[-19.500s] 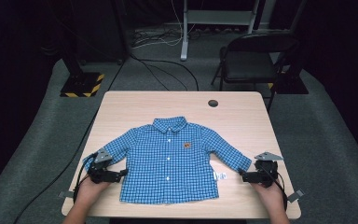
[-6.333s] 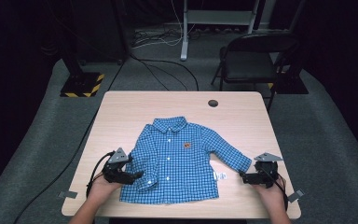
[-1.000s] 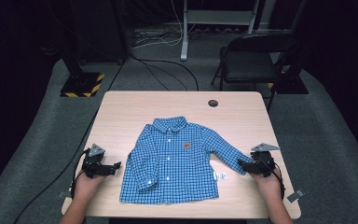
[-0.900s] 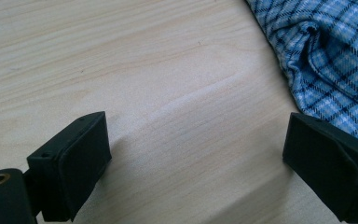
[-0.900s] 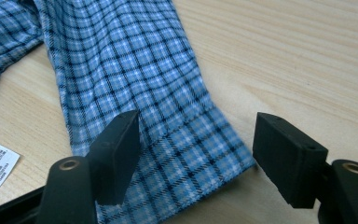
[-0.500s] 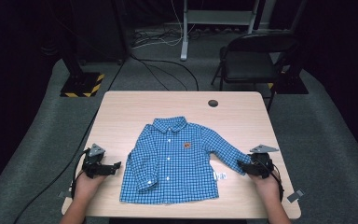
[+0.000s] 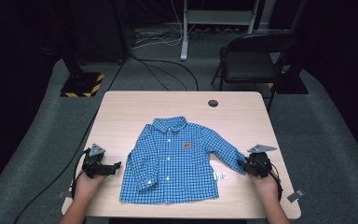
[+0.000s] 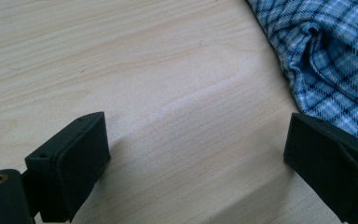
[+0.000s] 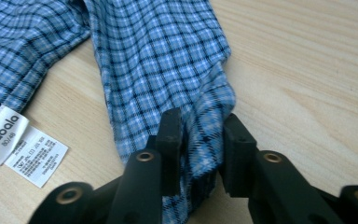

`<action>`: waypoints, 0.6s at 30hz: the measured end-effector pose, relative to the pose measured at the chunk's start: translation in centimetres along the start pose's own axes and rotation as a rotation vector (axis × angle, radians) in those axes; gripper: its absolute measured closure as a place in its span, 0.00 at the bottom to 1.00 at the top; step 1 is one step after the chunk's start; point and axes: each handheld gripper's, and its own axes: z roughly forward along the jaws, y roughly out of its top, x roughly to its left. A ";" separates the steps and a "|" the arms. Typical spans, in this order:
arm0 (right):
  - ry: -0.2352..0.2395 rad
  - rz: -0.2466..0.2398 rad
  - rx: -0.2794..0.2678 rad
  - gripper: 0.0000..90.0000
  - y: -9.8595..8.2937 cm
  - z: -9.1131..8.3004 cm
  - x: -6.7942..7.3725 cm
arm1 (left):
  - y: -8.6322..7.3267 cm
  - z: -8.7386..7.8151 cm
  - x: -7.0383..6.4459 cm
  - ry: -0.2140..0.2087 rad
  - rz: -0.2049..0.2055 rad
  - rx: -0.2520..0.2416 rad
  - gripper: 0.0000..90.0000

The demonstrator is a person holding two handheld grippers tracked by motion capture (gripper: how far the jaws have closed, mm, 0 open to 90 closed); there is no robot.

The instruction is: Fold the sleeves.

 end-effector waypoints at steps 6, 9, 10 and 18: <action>-0.018 -0.053 0.000 0.88 0.5 -0.3 0.6 | 0.0 0.0 0.0 0.001 0.001 0.001 0.07; -0.043 -0.093 0.000 0.89 0.8 -0.5 1.1 | 0.0 0.0 0.0 0.000 0.000 0.000 0.07; -0.049 -0.106 0.000 0.89 0.9 -0.5 1.2 | 0.0 0.0 0.0 0.000 0.000 0.000 0.07; -0.054 -0.146 -0.014 0.90 1.8 -1.0 2.0 | 0.0 0.0 0.0 0.001 0.000 0.001 0.07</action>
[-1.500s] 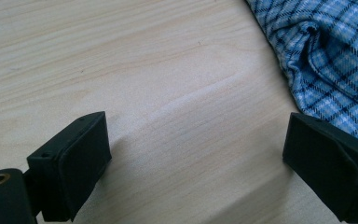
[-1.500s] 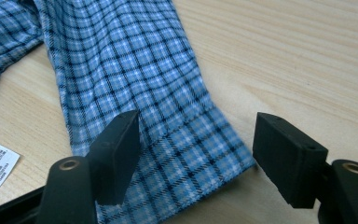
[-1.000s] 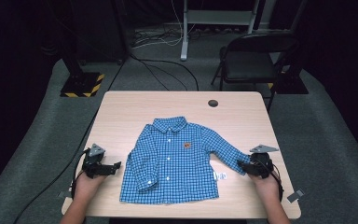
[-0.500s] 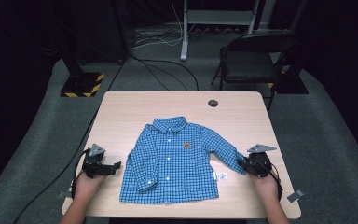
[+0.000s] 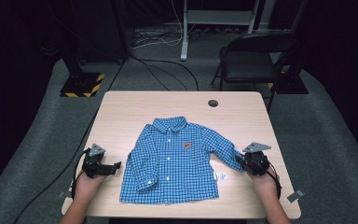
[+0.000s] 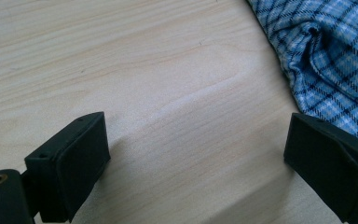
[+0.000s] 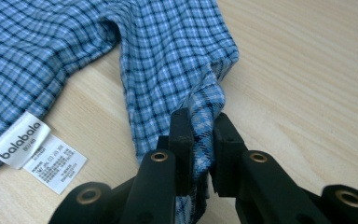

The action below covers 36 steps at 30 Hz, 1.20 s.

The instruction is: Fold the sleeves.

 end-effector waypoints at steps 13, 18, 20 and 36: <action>-0.006 -0.156 -0.042 0.90 2.5 -0.9 3.0 | 0.0 0.0 0.0 0.000 0.000 0.000 0.07; 0.024 -0.189 -0.043 0.90 3.0 -0.4 4.3 | 0.0 0.0 0.0 0.000 0.000 0.000 0.07; 0.039 -0.209 -0.041 0.90 3.2 -0.1 5.0 | 0.0 0.0 0.0 0.000 0.000 0.000 0.07; 0.156 -0.262 -0.025 0.90 3.9 1.4 8.9 | 0.0 0.0 0.0 0.000 0.000 0.001 0.06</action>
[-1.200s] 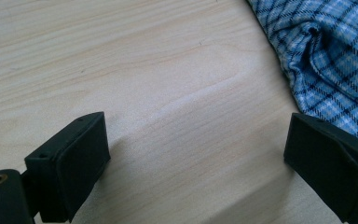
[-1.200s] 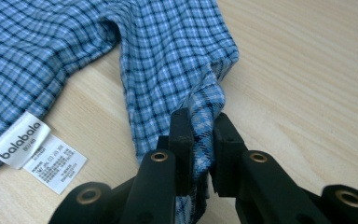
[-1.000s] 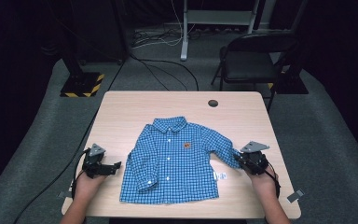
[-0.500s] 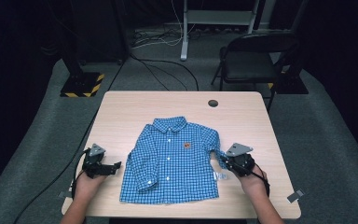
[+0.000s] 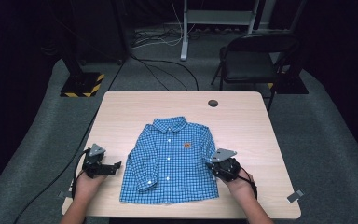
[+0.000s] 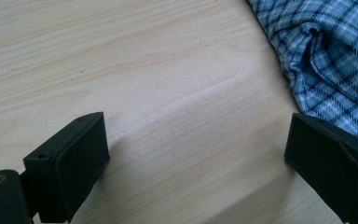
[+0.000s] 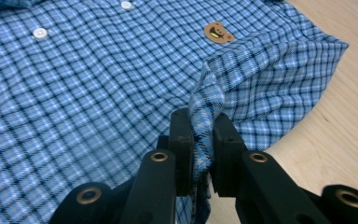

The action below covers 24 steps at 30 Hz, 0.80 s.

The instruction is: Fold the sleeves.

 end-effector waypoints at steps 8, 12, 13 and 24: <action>0.003 -0.023 -0.010 0.90 1.3 -0.9 0.1 | 0.0 0.0 0.0 0.000 0.000 0.000 0.06; 0.017 -0.033 -0.009 0.90 2.1 -1.1 0.2 | 0.0 0.0 0.0 0.000 0.000 0.000 0.06; 0.021 -0.041 -0.005 0.90 2.2 -1.0 0.3 | 0.0 0.0 0.0 0.000 0.000 0.000 0.06; 0.063 -0.098 0.035 0.90 3.5 0.4 2.2 | 0.0 0.0 0.0 0.000 0.000 0.000 0.06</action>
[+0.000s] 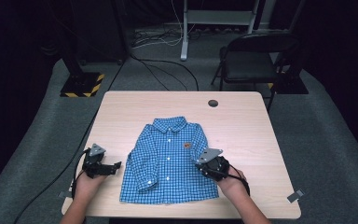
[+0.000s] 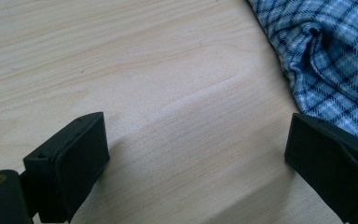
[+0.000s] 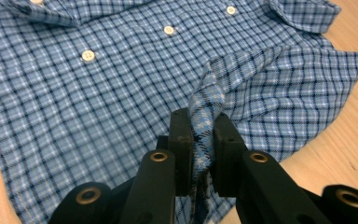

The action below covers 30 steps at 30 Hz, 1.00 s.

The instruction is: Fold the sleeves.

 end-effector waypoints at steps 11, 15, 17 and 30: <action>0.049 -0.015 0.015 0.89 1.2 1.3 0.8 | 0.0 0.0 0.0 0.000 0.000 0.000 0.06; 0.067 -0.024 0.018 0.89 1.6 2.0 1.4 | 0.0 0.0 0.0 0.000 0.000 0.001 0.06; 0.079 -0.015 0.015 0.89 1.7 2.4 1.5 | 0.0 0.0 0.0 0.000 0.001 0.001 0.06; 0.121 -0.017 0.016 0.82 2.0 3.8 2.8 | 0.0 0.0 0.0 0.000 0.001 0.001 0.06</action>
